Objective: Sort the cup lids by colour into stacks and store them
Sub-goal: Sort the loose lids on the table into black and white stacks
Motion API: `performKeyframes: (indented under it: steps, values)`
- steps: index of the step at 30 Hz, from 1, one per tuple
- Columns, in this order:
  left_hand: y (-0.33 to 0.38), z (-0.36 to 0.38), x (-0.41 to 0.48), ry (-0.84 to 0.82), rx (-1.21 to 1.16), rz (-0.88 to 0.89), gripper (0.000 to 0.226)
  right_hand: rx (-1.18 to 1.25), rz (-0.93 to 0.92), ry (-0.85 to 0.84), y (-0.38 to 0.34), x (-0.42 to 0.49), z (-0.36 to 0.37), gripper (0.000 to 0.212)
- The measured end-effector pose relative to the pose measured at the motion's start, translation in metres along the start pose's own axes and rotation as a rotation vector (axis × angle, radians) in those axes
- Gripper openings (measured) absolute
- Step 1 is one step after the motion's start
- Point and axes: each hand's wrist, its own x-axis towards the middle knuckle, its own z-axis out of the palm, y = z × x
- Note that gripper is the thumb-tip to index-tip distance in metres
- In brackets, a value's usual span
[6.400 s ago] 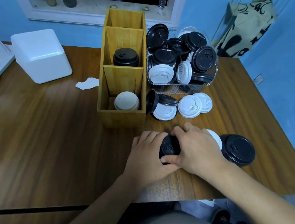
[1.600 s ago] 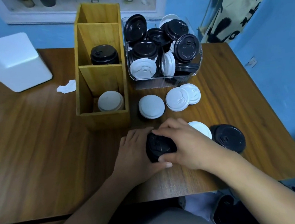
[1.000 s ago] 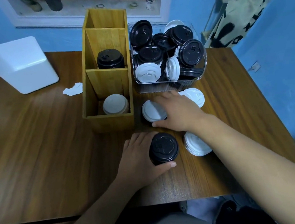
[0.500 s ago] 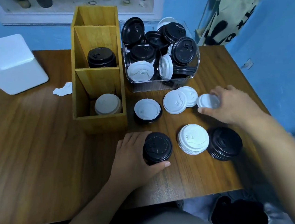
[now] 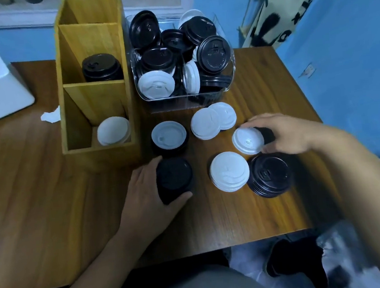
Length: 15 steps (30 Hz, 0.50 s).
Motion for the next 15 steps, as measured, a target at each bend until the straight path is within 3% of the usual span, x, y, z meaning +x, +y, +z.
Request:
performKeyframes:
  steps: [5,9,12,15]
  values:
    - [0.004,0.000,-0.008,0.136,0.029,0.100,0.096,-0.097,0.072,0.121,-0.006,0.016,0.010,0.060]
    - [0.019,0.000,-0.017,0.242,0.144,0.357,0.075,-0.195,0.148,0.150,-0.004,0.013,0.016,0.064]
    - [0.045,0.013,-0.031,0.140,0.060,0.501,0.057,-0.082,-0.010,0.123,0.001,0.011,0.013,0.075]
    - [0.066,0.034,-0.041,-0.024,-0.081,0.454,0.063,-0.039,-0.105,0.065,-0.001,0.017,0.013,0.079]
